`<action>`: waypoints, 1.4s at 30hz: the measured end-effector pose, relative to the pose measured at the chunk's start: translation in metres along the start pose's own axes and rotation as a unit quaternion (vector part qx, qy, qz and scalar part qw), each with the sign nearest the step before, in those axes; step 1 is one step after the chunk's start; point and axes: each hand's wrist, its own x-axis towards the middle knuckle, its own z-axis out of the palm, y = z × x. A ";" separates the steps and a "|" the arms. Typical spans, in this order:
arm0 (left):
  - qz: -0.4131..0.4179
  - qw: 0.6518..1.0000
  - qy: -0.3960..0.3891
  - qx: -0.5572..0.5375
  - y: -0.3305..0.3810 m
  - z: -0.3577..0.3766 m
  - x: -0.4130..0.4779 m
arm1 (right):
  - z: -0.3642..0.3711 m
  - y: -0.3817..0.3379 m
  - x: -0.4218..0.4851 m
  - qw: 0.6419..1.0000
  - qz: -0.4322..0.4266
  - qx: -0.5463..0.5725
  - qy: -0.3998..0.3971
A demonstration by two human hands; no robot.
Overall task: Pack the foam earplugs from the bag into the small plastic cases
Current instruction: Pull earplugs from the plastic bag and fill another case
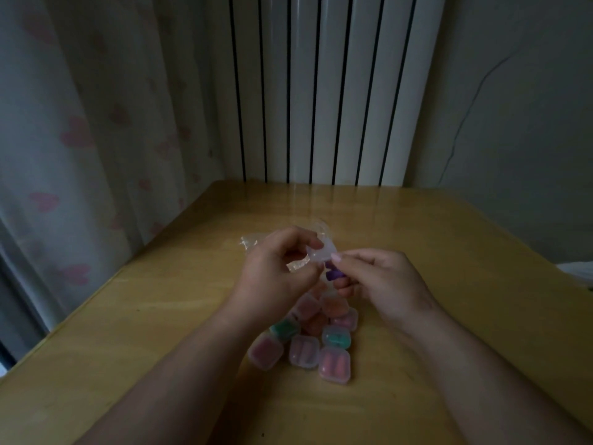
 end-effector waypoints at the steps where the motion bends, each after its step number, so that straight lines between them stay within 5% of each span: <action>1: 0.000 1.000 -0.003 0.001 0.000 0.000 0.000 | 0.001 0.000 -0.001 1.000 -0.002 -0.018 -0.004; 12: 0.010 0.997 0.002 0.074 -0.001 0.004 -0.004 | 0.003 -0.001 -0.002 0.997 -0.008 -0.076 0.032; 17: -0.007 0.999 -0.014 0.036 0.001 0.005 -0.004 | 0.006 0.001 -0.002 0.993 -0.005 -0.100 0.054; 22: -0.081 0.989 -0.001 -0.124 0.012 -0.007 -0.002 | 0.001 0.003 0.004 0.996 0.007 -0.068 0.054; 29: -0.106 0.988 -0.081 -0.081 0.013 -0.004 -0.003 | -0.001 0.006 0.007 0.998 0.007 -0.022 0.056; 35: -0.100 0.995 -0.025 0.011 0.008 0.000 -0.002 | -0.004 0.004 0.010 0.987 -0.081 -0.006 0.137; 42: -0.111 0.993 -0.041 -0.008 0.012 0.001 -0.002 | 0.009 0.005 0.001 0.968 -0.173 -0.141 0.114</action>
